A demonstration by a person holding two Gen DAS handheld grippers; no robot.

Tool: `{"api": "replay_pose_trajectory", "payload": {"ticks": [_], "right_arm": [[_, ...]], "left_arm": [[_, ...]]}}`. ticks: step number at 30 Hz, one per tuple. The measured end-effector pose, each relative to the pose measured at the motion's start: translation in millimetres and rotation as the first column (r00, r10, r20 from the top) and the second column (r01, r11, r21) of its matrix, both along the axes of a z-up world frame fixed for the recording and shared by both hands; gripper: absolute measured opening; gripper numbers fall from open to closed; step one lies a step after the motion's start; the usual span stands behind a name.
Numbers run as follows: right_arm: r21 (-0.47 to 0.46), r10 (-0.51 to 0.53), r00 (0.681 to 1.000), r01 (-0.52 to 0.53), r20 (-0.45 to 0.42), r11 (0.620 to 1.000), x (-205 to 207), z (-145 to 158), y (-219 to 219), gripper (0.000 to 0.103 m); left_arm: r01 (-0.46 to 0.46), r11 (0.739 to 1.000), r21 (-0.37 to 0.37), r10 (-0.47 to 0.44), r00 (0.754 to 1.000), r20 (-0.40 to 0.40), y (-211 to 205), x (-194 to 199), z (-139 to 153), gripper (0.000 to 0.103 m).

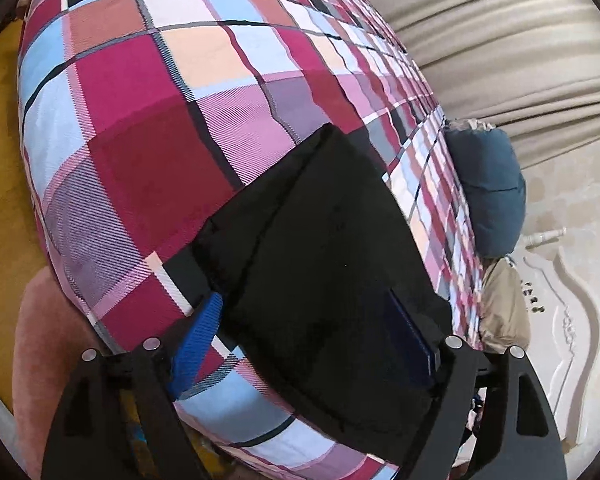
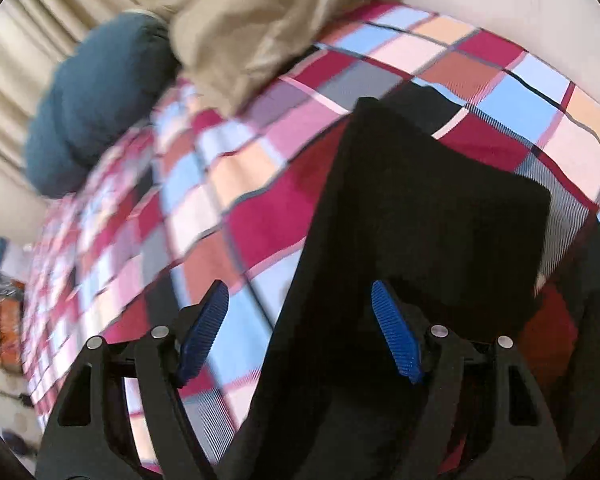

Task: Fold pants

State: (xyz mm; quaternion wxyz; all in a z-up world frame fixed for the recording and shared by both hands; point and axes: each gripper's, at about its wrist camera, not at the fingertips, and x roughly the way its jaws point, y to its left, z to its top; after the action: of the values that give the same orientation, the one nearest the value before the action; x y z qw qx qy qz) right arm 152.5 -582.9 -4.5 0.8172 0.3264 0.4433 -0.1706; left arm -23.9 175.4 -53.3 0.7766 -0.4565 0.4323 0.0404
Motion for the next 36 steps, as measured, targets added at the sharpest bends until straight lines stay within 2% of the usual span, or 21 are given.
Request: {"api": "replay_pose_trajectory", "payload": {"ticks": [3, 6, 8, 10, 12, 13, 15, 17, 19, 21, 23, 25, 27, 31, 33, 36], "right_arm": [[0.043, 0.045, 0.99, -0.051, 0.134, 0.998, -46.5, 23.1, 1.0, 0.074], [0.133, -0.015, 0.962, -0.022, 0.271, 0.991, -131.0, 44.4, -21.3, 0.074], [0.139, -0.087, 0.949, 0.046, 0.304, 0.989, -176.8, 54.0, -38.7, 0.074], [0.14, -0.202, 0.926, 0.165, 0.32, 0.976, -231.3, 56.4, -58.7, 0.074], [0.166, -0.302, 0.903, 0.262, 0.305, 0.951, -271.7, 47.3, -72.8, 0.074], [0.183, -0.342, 0.9, 0.301, 0.271, 0.936, -289.2, 34.5, -79.4, 0.074], [0.229, -0.377, 0.899, 0.328, 0.222, 0.916, -301.4, 12.9, -85.2, 0.073], [0.262, -0.387, 0.895, 0.327, 0.221, 0.908, -304.7, -0.3, -83.7, 0.072], [0.251, -0.387, 0.891, 0.328, 0.237, 0.911, -301.9, -5.8, -80.8, 0.072], [0.228, -0.371, 0.895, 0.319, 0.246, 0.92, -294.7, -5.6, -80.6, 0.066], [0.217, -0.356, 0.905, 0.309, 0.233, 0.926, -283.0, -8.2, -82.0, 0.032], [0.248, -0.326, 0.919, 0.271, 0.22, 0.93, -273.1, -16.1, -84.4, 0.009], [0.266, -0.317, 0.924, 0.258, 0.212, 0.929, -272.4, -18.3, -87.0, 0.006], [0.133, -0.302, 0.916, 0.276, 0.262, 0.952, -295.9, 12.3, -77.0, 0.005], [0.118, -0.324, 0.907, 0.303, 0.268, 0.946, -310.7, 17.9, -77.5, 0.005], [0.156, -0.352, 0.913, 0.325, 0.205, 0.933, -324.4, -3.9, -88.0, 0.005]], "left_arm": [[0.004, 1.0, 0.013, -0.004, 1.0, -0.002, -0.8, 1.8, 1.0, 0.081], [-0.018, 0.998, 0.065, 0.015, 0.999, 0.037, -2.8, -4.0, 10.6, 0.081], [-0.034, 0.993, 0.114, 0.025, 0.996, 0.081, -5.5, -9.4, 21.6, 0.081], [-0.03, 0.989, 0.147, 0.014, 0.994, 0.11, -9.0, -10.4, 28.9, 0.081], [-0.007, 0.989, 0.151, -0.01, 0.994, 0.108, -12.9, -6.3, 30.0, 0.081], [0.002, 0.99, 0.143, -0.017, 0.994, 0.107, -14.7, -4.5, 29.3, 0.081], [0.018, 0.991, 0.131, -0.033, 0.993, 0.112, -19.7, -0.5, 27.7, 0.081], [0.037, 0.986, 0.164, -0.057, 0.992, 0.116, -26.1, 4.2, 27.7, 0.081], [0.059, 0.981, 0.187, -0.08, 0.991, 0.106, -31.4, 9.1, 26.4, 0.081], [0.068, 0.981, 0.182, -0.088, 0.991, 0.101, -32.3, 9.6, 24.1, 0.081], [0.078, 0.98, 0.183, -0.096, 0.991, 0.088, -34.3, 12.4, 21.0, 0.081], [0.078, 0.979, 0.187, -0.095, 0.992, 0.084, -35.3, 13.2, 19.8, 0.081], [0.075, 0.98, 0.182, -0.092, 0.992, 0.086, -34.6, 13.6, 20.4, 0.081], [0.074, 0.979, 0.191, -0.093, 0.991, 0.096, -32.5, 13.4, 24.3, 0.081], [0.075, 0.978, 0.194, -0.096, 0.99, 0.099, -30.8, 13.4, 24.6, 0.081], [0.078, 0.979, 0.188, -0.096, 0.991, 0.09, -29.4, 14.1, 21.5, 0.081]]}}
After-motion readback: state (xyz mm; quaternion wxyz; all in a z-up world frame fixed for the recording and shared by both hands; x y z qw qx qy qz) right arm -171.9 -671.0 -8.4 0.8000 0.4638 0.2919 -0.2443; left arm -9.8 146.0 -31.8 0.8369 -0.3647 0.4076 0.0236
